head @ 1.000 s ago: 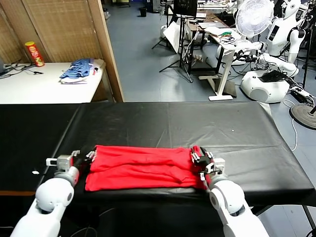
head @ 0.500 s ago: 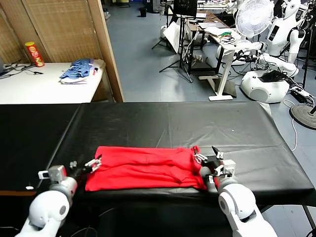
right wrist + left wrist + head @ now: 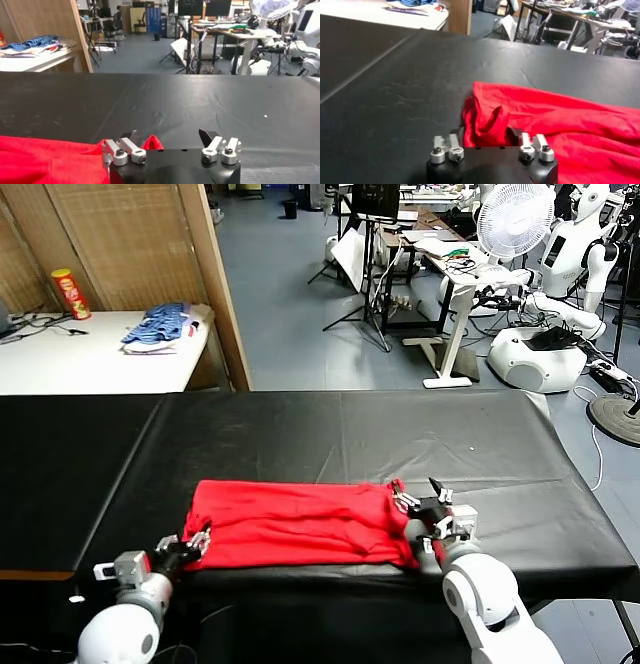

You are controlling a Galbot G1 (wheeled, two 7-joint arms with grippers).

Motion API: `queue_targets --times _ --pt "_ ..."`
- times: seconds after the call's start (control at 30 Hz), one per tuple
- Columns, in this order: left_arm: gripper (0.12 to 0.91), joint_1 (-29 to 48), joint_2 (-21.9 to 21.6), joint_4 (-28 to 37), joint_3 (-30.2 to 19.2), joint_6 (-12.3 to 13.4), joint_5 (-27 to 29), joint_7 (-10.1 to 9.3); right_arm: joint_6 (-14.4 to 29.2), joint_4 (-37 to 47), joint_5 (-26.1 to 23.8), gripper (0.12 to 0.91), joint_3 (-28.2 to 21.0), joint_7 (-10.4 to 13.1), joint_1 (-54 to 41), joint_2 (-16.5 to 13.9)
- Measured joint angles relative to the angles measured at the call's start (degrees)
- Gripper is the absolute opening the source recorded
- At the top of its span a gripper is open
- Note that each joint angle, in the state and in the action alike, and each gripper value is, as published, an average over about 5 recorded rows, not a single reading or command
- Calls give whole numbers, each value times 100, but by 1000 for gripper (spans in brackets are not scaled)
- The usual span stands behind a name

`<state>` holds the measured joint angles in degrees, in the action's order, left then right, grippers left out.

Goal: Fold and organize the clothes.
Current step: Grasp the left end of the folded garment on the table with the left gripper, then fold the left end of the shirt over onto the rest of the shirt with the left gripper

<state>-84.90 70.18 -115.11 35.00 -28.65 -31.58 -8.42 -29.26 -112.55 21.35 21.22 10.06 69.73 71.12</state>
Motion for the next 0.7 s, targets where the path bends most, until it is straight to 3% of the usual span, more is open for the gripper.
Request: queue_targets --times 0.13,0.33,0.5,0.7 --pt "168 64 -23 48 -2 -33 243 37 -1 -40 -34 798 15 3 20 25" --pt "156 150 -290 188 103 25 1268 246 -39 -147 -131 798 89 32 89 65" --pt "154 161 -862 337 418 174 2128 305 -58 -230 -151 798 136 60 146 106" --pt "154 122 -1489 328 684 255 2471 266 -58 -284 -205 798 130 71 198 201"
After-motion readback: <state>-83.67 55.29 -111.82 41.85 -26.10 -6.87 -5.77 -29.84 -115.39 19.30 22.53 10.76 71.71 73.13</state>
